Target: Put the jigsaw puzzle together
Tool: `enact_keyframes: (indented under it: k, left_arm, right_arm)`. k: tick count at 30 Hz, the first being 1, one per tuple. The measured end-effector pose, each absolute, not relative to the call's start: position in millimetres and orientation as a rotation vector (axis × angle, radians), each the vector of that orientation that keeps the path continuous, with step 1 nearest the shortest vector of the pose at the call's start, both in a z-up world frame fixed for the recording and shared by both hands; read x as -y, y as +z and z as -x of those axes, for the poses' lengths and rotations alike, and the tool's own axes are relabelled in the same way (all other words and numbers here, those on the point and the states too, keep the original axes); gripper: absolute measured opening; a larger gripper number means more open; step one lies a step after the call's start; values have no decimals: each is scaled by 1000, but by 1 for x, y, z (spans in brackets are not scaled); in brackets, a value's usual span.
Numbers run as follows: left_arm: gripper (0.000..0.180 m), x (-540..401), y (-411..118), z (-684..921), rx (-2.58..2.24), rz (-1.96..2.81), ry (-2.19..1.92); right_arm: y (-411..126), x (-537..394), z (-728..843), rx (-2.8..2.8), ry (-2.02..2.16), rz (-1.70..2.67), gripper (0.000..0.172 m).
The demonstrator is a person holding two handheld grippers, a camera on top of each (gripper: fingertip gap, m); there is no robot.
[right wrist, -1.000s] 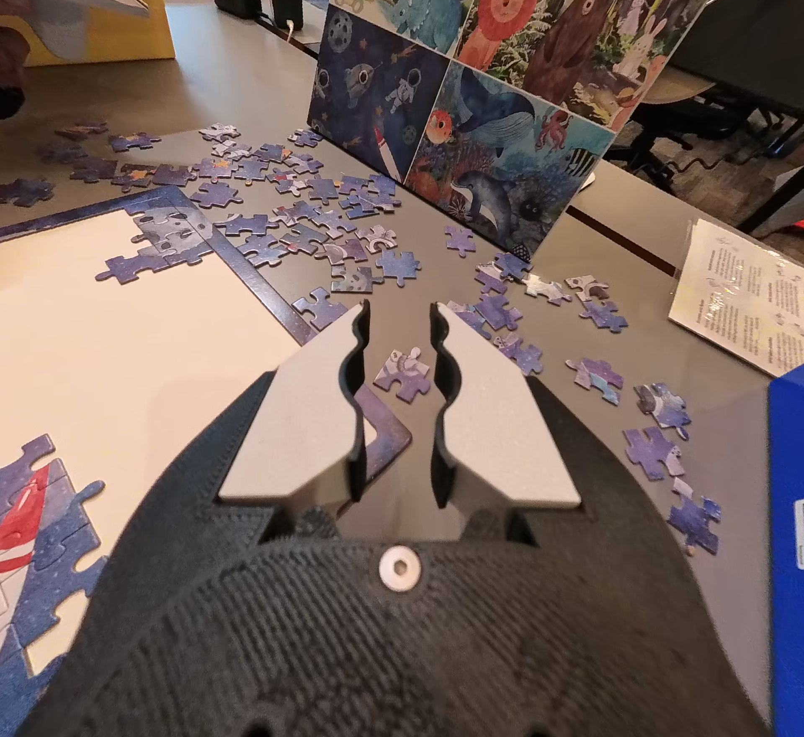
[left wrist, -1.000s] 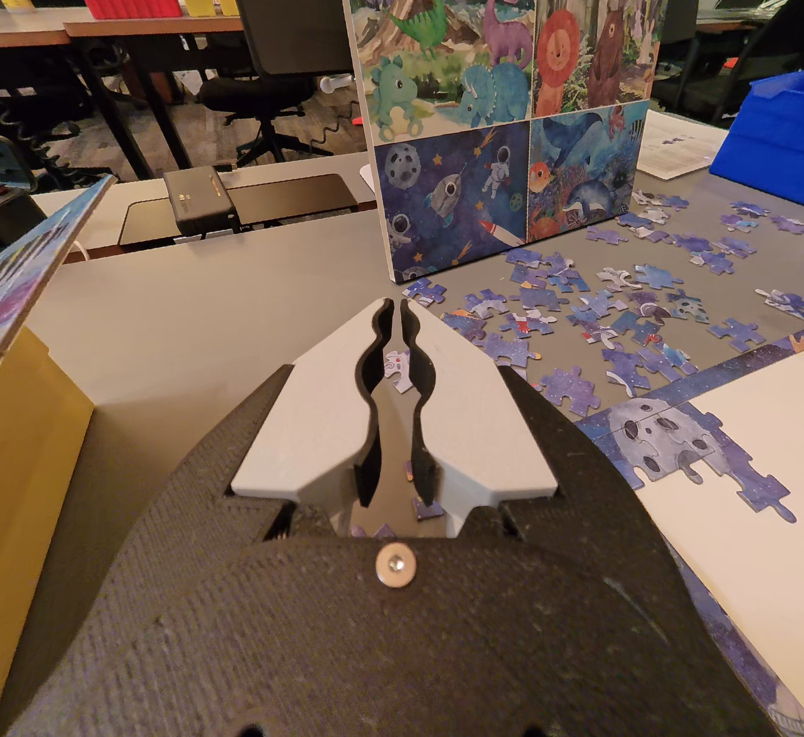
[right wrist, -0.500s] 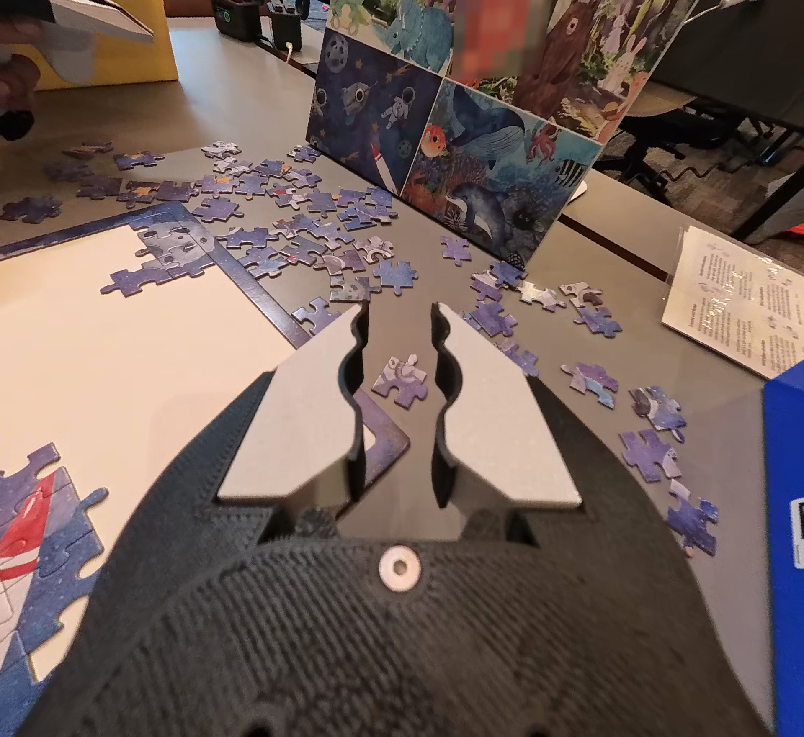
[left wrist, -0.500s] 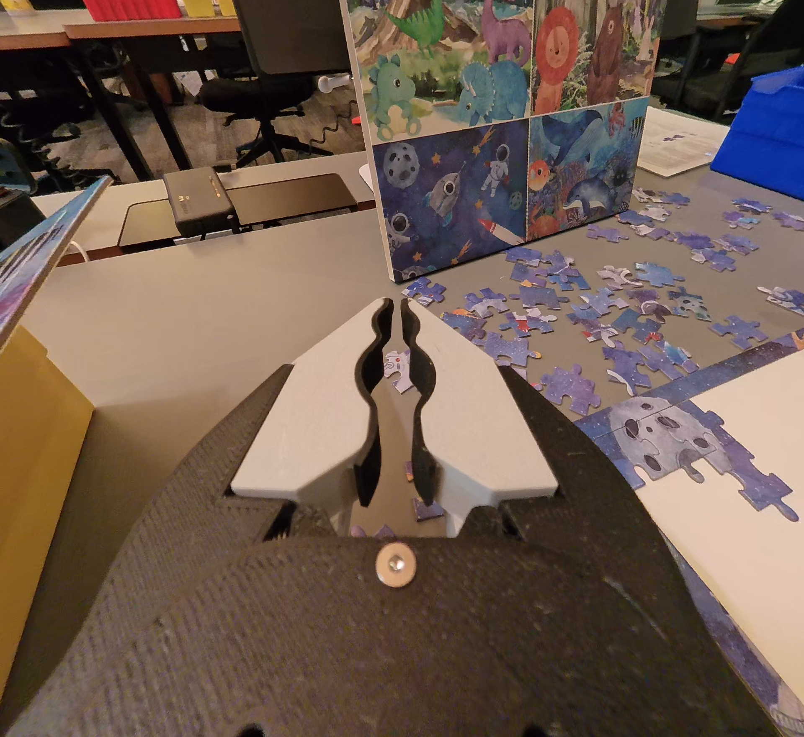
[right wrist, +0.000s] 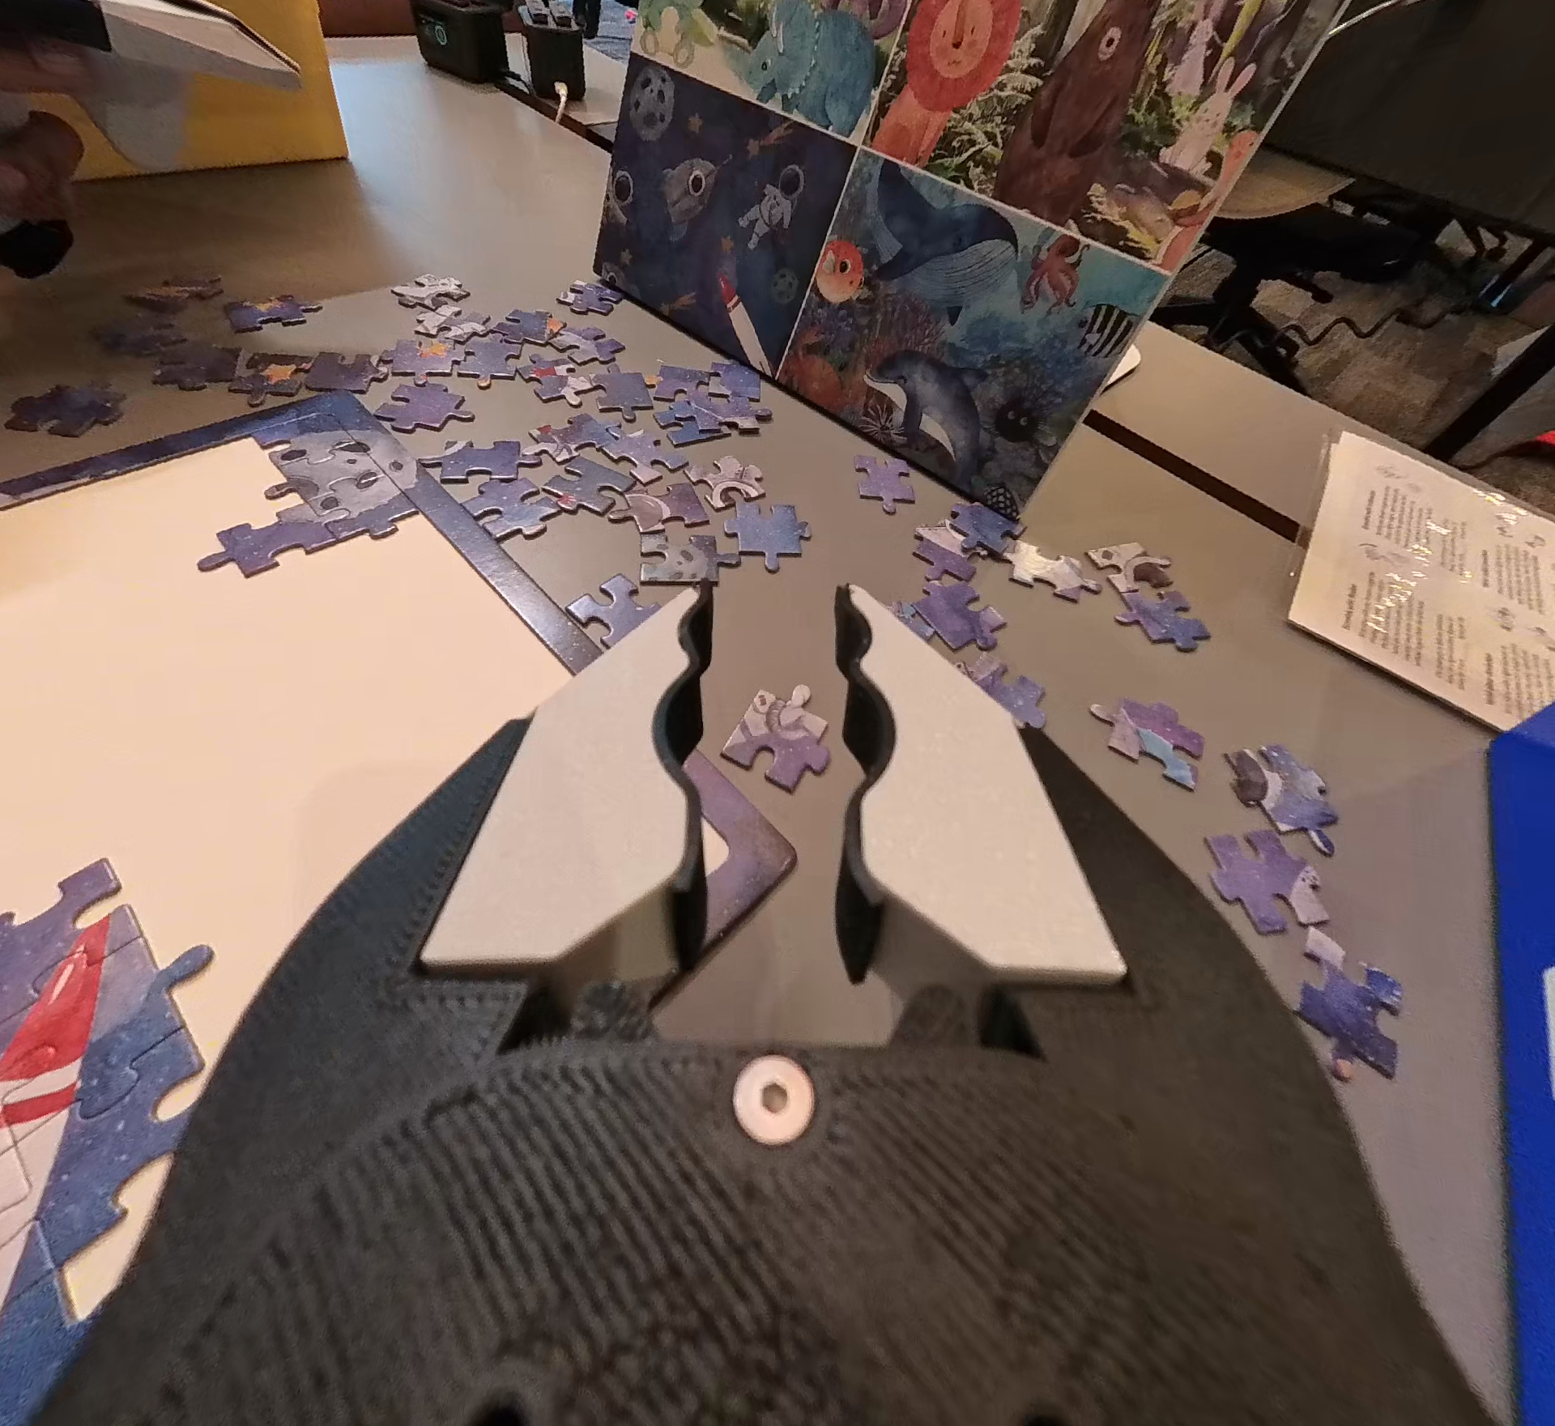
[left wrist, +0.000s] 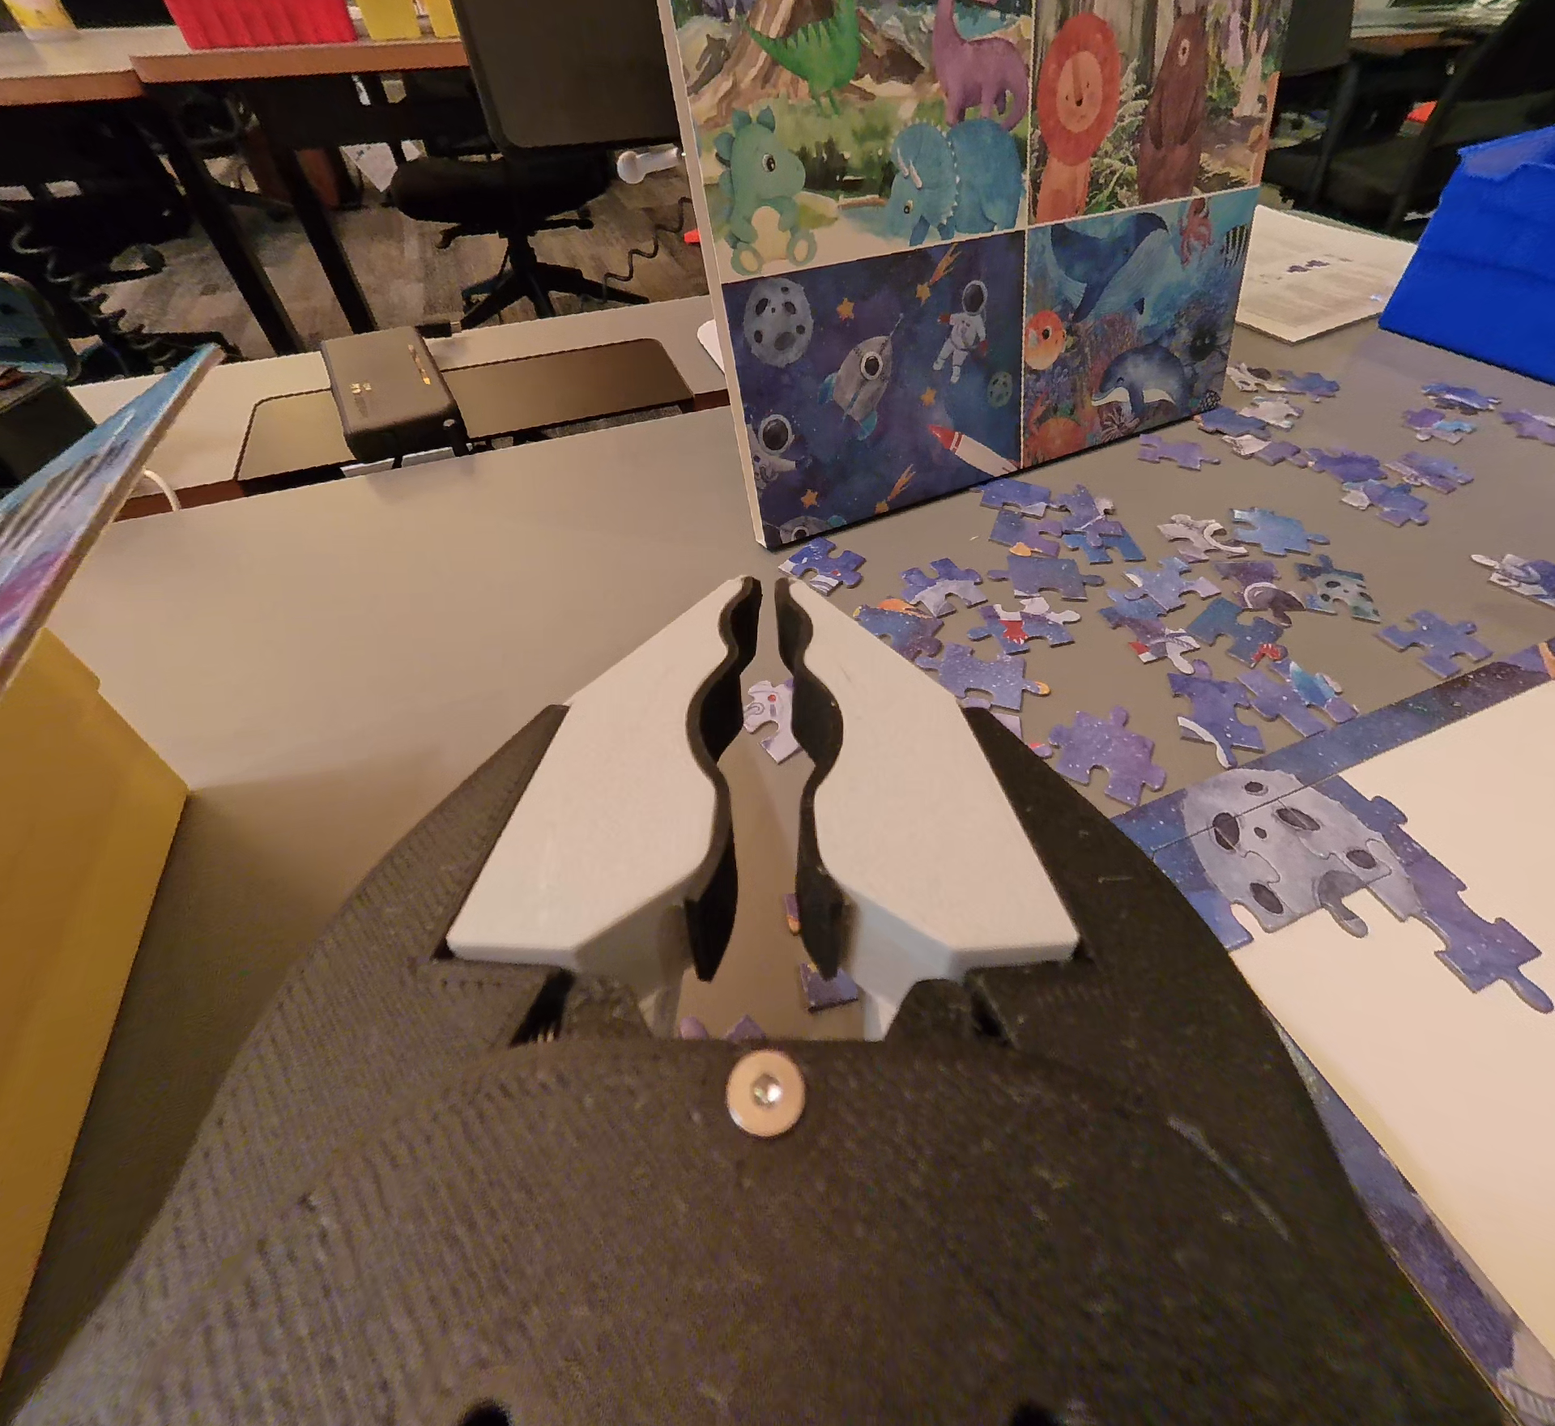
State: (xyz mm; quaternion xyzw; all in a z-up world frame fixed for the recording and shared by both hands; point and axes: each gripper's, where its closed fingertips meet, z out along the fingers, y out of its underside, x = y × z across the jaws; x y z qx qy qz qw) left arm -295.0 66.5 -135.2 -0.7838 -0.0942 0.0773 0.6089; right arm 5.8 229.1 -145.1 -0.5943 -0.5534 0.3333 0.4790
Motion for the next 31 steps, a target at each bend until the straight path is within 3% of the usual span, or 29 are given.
enact_keyframes:
  k: [24,31]
  left_arm:
    - [1,-67,-135,294,205,1812,182]
    - [1,-68,-137,293,197,1821,192]
  right_arm:
    - [-120,-269,-39,1138,730,1473,25]
    - [-97,-291,-72,976,762,1444,5]
